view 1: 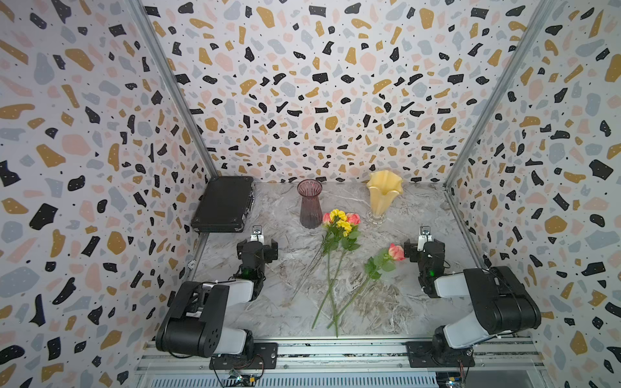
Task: Arrange the flowers in different vases according to their colors
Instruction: Pick up the flower at the center of the board.
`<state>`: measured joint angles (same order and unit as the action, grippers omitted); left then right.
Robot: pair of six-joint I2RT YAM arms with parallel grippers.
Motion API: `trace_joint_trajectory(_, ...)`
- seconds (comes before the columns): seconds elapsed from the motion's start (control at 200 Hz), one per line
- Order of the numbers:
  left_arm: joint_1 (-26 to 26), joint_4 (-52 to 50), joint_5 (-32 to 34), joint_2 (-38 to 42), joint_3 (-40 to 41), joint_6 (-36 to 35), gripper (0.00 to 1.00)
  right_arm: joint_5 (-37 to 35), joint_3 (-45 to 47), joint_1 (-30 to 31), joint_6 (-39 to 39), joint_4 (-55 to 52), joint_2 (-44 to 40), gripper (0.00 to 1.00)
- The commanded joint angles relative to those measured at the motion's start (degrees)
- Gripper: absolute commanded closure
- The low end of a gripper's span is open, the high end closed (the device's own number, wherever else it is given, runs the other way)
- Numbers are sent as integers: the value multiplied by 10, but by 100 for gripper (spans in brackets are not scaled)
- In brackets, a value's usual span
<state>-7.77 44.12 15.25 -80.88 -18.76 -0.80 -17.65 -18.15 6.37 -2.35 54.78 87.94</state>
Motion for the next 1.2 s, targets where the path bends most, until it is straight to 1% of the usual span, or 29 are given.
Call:
trace_joint_trajectory(0.0, 1, 18, -5, 1, 2, 3, 1, -7, -2, -2, 7, 4, -8, 0)
trace_joint_trajectory(0.656, 1, 18, -6, 1, 2, 3, 1, -6, -2, -2, 7, 3, -8, 0)
trace_joint_trajectory(0.731, 0, 21, -7, 3, 5, 1, 1, -2, 6, -2, 2, 17, -10, 0)
trace_joint_trajectory(0.791, -1, 15, -30, 7, 3, -10, 0, 14, 30, 5, -12, 49, -26, 0)
trace_joint_trajectory(0.851, -1, 17, -31, 6, 3, -10, 1, 19, 59, 13, -23, 73, -63, 0)
trace_joint_trajectory(0.886, -1, 17, -30, 7, 4, -10, 1, 27, 61, 18, -31, 47, -96, 0)
trace_joint_trajectory(0.926, -1, 18, -30, 10, 3, -11, 1, 31, 51, 24, -33, -15, -142, 0)
trace_joint_trajectory(0.961, -2, 0, -31, 20, -1, -12, 1, 32, 22, 26, -19, -110, -189, 0)
trace_joint_trajectory(1.006, -4, -24, -25, 41, -6, -13, 0, 22, -29, 26, 39, -258, -246, 0)
trace_joint_trajectory(1.026, -7, -48, -21, 54, -12, -15, 1, 32, -55, 26, 52, -314, -267, 0)
trace_joint_trajectory(1.071, -20, -128, -20, 90, -37, -18, 1, 77, -103, 29, 54, -411, -303, 0)
trace_joint_trajectory(1.106, -28, -181, -12, 110, -56, -16, 1, 87, -128, 35, 73, -466, -324, 0)
trace_joint_trajectory(1.141, -39, -228, 4, 128, -78, -5, 1, 95, -139, 43, 93, -496, -343, 0)
trace_joint_trajectory(1.171, -47, -257, 14, 142, -94, 23, 1, 111, -138, 47, 102, -503, -358, 0)
trace_joint_trajectory(1.196, -51, -276, 7, 155, -105, 52, 1, 121, -131, 48, 115, -500, -370, 0)
